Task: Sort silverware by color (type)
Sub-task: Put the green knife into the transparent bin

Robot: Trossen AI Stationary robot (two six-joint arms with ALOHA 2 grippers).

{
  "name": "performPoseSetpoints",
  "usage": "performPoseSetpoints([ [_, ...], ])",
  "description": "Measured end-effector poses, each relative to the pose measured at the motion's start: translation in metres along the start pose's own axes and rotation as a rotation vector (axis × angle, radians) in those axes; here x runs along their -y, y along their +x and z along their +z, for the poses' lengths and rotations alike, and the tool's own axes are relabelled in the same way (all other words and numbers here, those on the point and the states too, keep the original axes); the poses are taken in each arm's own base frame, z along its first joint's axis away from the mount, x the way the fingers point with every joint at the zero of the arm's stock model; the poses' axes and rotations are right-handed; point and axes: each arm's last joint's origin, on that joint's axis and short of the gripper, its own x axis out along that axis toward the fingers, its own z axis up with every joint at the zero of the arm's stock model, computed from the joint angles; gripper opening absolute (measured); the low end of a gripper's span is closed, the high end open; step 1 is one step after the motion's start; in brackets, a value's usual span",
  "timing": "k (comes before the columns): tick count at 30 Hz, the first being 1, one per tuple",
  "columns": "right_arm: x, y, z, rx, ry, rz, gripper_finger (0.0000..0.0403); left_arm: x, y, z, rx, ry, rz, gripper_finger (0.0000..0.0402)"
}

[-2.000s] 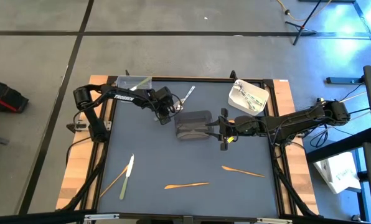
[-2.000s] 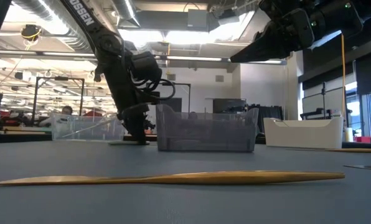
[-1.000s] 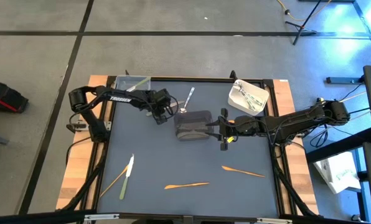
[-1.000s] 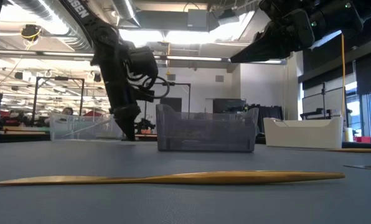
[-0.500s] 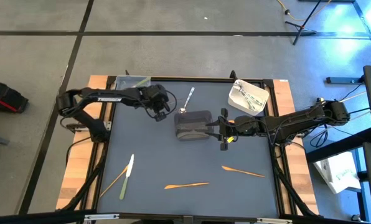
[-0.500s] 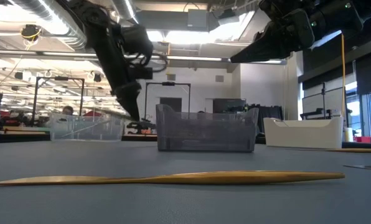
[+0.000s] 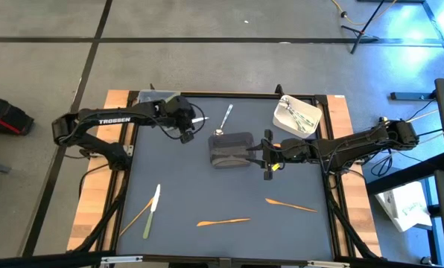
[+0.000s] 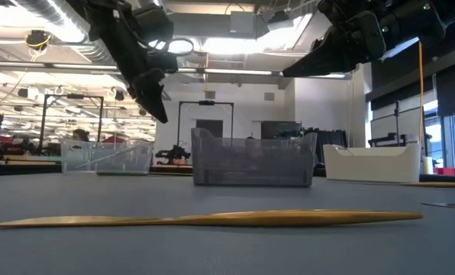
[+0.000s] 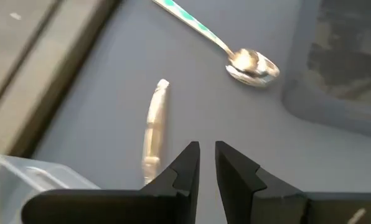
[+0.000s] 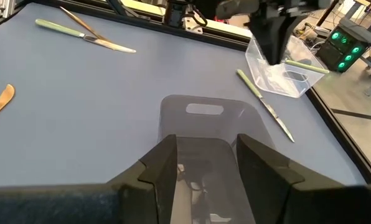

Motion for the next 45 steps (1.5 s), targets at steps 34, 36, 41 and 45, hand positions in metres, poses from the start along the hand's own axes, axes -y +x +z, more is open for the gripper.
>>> performPoseSetpoints([
  [34,0.000,0.000,0.000,0.003,-0.002,-0.001,0.0154,-0.022,0.104,-0.024,-0.275,0.095,0.214,0.0145],
  [36,0.000,0.000,0.000,0.003,-0.002,-0.001,0.0154,-0.027,0.106,-0.026,-0.279,0.087,0.224,0.0145],
  [41,0.000,0.000,0.000,0.003,-0.003,-0.001,0.0154,-0.035,0.113,-0.027,-0.282,0.086,0.225,0.0145],
  [45,0.000,0.000,0.000,0.004,-0.002,-0.001,0.0154,-0.036,0.117,-0.028,-0.282,0.111,0.232,0.0136],
])
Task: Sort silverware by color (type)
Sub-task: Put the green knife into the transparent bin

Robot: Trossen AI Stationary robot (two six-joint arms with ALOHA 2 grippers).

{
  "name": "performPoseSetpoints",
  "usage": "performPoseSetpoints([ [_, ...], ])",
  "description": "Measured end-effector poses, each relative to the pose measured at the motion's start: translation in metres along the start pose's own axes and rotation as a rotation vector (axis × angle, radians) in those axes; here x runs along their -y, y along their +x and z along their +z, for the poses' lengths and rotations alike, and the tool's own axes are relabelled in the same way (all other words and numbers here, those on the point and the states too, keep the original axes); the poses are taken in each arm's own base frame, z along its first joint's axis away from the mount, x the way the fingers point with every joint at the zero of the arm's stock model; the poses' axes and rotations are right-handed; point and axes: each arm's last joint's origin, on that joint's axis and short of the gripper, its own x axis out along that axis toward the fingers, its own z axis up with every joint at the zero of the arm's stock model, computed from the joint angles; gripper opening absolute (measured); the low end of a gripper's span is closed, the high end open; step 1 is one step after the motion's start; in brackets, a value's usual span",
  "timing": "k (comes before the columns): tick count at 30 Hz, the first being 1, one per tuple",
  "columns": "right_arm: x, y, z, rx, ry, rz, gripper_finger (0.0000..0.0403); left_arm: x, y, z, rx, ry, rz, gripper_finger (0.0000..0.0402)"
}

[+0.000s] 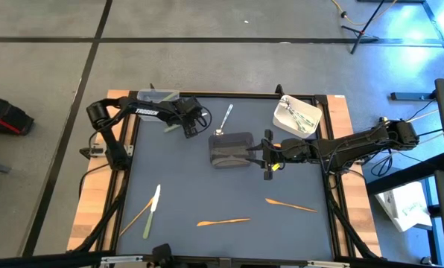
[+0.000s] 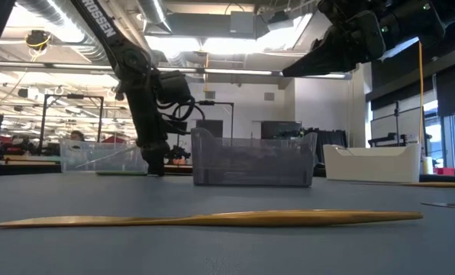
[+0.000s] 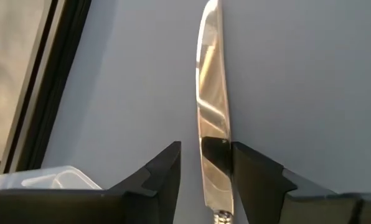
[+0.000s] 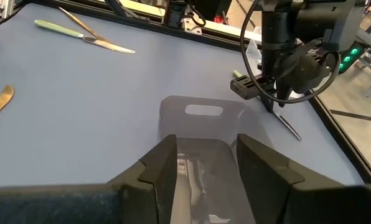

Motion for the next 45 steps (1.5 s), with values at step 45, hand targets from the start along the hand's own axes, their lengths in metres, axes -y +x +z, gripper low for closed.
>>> performPoseSetpoints([
  [45,0.000,0.000,0.000,-0.002,0.001,0.001,0.0154,0.018,-0.069,0.004,0.140,-0.054,-0.125,0.0001],
])
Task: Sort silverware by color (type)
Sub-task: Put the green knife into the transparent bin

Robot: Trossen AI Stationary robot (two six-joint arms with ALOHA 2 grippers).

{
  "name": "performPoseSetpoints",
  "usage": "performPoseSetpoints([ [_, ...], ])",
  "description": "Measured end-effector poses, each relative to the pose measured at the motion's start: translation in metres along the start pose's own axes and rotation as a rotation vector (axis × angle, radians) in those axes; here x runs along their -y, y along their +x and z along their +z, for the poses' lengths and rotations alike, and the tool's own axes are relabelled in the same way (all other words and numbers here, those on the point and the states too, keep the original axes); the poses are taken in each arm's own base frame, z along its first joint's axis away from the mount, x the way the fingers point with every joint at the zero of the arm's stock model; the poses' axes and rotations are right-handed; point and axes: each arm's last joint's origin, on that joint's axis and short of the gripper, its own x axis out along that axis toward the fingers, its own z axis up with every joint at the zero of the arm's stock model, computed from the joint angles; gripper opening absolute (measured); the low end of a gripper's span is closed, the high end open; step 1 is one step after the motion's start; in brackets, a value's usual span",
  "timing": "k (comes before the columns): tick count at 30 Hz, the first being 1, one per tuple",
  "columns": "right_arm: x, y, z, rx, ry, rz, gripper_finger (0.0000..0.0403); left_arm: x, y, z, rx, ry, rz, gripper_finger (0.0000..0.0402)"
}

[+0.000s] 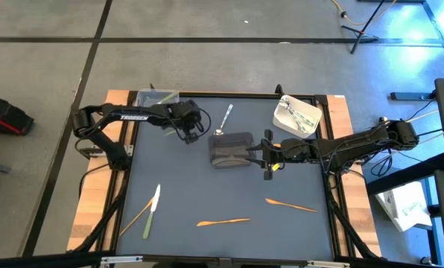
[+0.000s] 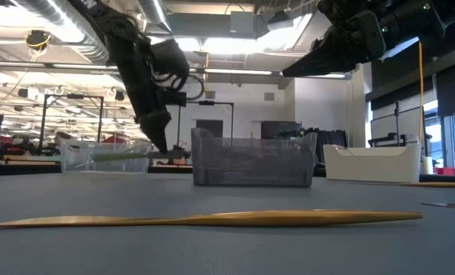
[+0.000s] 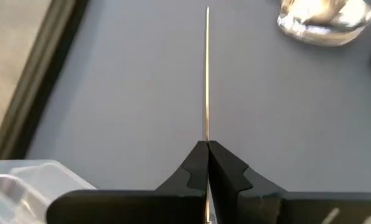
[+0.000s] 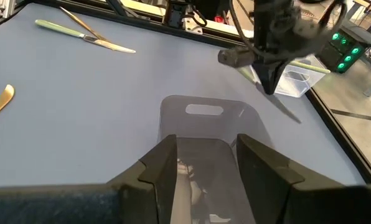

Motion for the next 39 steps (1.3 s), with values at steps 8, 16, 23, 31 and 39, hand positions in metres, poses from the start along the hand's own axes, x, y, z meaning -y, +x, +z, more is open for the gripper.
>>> performPoseSetpoints([
  [8,0.000,0.000,0.000,-0.001,0.002,0.000,0.0154,-0.007,-0.050,0.004,0.153,0.005,0.016,0.0001],
  [16,0.000,0.000,0.000,-0.002,0.002,0.000,0.0154,-0.028,-0.092,0.000,0.291,0.001,0.188,0.0000],
  [23,-0.002,0.005,-0.004,-0.022,-0.003,0.006,0.0154,-0.051,-0.078,-0.029,0.385,-0.013,0.347,0.0000],
  [31,-0.003,0.016,-0.005,0.003,-0.034,-0.036,0.0154,-0.068,-0.043,-0.069,0.502,-0.009,0.456,0.0000],
  [39,-0.004,0.018,-0.006,0.008,-0.048,-0.035,0.0154,-0.074,-0.024,-0.106,0.387,-0.061,0.532,0.0000],
])
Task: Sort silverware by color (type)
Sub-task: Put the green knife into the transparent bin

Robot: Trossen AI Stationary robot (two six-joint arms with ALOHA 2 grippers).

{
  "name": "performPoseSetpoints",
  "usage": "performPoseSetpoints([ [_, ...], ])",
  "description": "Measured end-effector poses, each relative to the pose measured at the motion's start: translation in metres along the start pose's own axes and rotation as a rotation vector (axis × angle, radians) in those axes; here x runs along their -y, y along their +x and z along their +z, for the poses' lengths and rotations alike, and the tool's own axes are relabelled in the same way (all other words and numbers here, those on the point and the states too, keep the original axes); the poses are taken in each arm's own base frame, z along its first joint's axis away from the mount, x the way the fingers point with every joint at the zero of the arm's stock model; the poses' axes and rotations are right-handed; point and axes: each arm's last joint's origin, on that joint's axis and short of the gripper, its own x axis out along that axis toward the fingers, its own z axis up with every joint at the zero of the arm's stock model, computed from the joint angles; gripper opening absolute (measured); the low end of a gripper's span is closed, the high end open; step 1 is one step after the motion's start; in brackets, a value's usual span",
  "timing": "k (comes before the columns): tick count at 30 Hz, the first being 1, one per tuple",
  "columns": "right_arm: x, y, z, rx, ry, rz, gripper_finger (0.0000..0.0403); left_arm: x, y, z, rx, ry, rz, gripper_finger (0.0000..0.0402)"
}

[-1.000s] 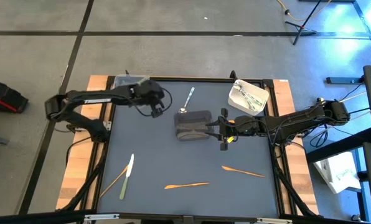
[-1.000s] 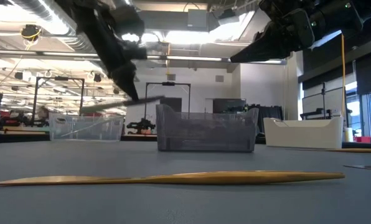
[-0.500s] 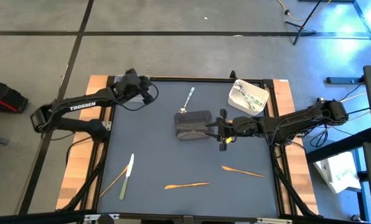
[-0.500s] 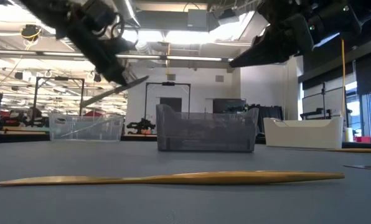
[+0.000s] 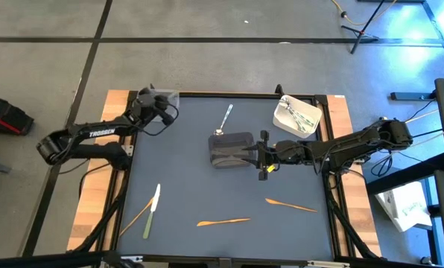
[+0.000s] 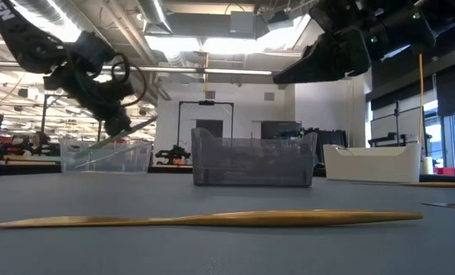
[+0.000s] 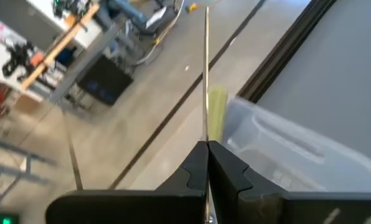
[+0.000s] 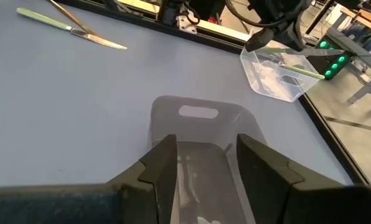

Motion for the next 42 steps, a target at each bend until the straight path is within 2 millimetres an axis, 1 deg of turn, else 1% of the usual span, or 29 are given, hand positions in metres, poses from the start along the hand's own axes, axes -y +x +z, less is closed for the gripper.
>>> performPoseSetpoints([
  [4,0.000,0.000,0.000,0.001,0.000,0.000,0.0154,-0.002,0.001,-0.004,-0.044,-0.057,0.032,0.0002],
  [6,0.000,0.000,0.000,0.001,0.000,0.001,0.0154,-0.002,0.001,-0.004,-0.048,-0.069,0.039,0.0013],
  [11,0.000,0.000,0.000,0.001,0.000,0.000,0.0154,-0.004,0.001,-0.004,-0.071,-0.072,0.094,0.0065],
  [14,0.000,0.000,0.000,0.002,0.000,-0.001,0.0154,-0.005,-0.001,0.002,-0.062,-0.100,0.122,0.0099],
  [16,0.000,0.000,0.000,0.003,0.000,-0.001,0.0154,-0.004,-0.005,0.008,-0.034,-0.140,0.113,0.0115],
  [19,0.000,0.000,0.000,0.002,0.000,-0.002,0.0154,-0.002,-0.015,0.023,0.029,-0.168,0.070,0.0125],
  [24,0.000,0.000,0.001,0.010,0.002,-0.003,0.0154,0.008,-0.043,0.054,0.155,-0.141,-0.153,0.0127],
  [28,0.000,0.000,0.001,0.009,0.002,-0.003,0.0154,0.024,-0.067,0.072,0.229,-0.128,-0.346,0.0127],
  [33,0.000,0.000,0.001,0.010,0.002,-0.002,0.0154,0.052,-0.092,0.082,0.289,-0.050,-0.520,0.0127],
  [35,0.000,0.000,0.001,0.010,0.002,-0.001,0.0154,0.065,-0.101,0.082,0.304,-0.010,-0.557,0.0127],
  [39,-0.001,0.000,0.001,0.013,0.001,0.014,0.0154,0.088,-0.119,0.083,0.314,0.070,-0.574,0.0128],
  [42,-0.011,-0.003,0.004,0.023,-0.018,0.045,0.0154,0.107,-0.137,0.091,0.321,0.120,-0.599,0.0128],
])
